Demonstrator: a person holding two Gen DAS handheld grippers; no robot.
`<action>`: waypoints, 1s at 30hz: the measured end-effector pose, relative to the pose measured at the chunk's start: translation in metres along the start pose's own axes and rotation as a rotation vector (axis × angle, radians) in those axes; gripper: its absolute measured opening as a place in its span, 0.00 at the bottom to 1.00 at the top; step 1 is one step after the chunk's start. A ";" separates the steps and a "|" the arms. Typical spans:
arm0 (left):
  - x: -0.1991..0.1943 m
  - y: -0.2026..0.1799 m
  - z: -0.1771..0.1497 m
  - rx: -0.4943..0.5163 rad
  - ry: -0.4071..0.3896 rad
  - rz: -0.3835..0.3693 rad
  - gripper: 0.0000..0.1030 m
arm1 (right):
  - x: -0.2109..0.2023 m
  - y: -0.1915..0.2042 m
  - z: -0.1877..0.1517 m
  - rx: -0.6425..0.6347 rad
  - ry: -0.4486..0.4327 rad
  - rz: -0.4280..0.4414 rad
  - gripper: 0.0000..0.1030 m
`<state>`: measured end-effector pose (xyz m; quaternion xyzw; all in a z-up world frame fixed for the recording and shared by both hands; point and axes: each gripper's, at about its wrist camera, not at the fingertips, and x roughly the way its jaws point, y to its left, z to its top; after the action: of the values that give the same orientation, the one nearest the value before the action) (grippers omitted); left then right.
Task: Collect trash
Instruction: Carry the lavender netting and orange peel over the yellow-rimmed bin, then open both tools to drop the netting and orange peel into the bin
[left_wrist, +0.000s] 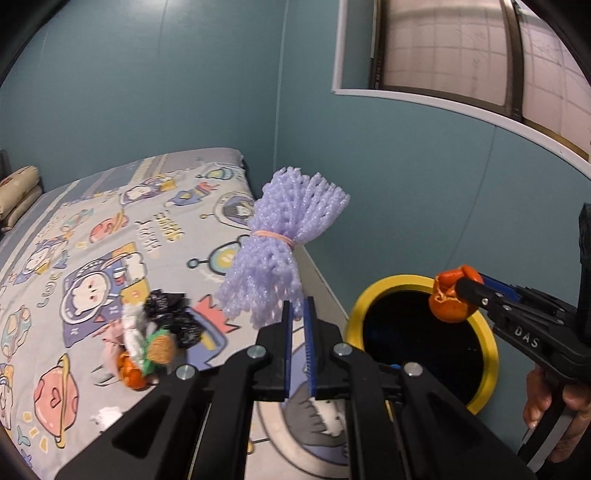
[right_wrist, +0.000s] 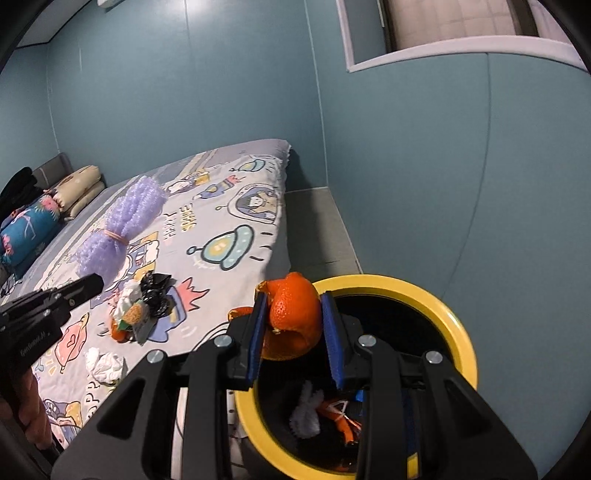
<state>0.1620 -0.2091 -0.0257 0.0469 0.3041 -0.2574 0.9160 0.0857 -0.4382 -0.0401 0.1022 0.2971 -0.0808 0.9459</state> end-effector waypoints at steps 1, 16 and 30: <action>0.002 -0.005 0.000 -0.002 0.002 -0.008 0.05 | 0.000 -0.002 0.000 0.002 0.001 -0.005 0.27; 0.048 -0.060 -0.009 0.026 0.089 -0.093 0.05 | 0.025 -0.039 -0.001 0.064 0.034 -0.049 0.27; 0.114 -0.091 -0.040 0.015 0.250 -0.171 0.06 | 0.064 -0.084 -0.023 0.188 0.117 -0.068 0.28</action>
<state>0.1731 -0.3291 -0.1182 0.0590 0.4167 -0.3290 0.8454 0.1076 -0.5198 -0.1078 0.1848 0.3464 -0.1344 0.9098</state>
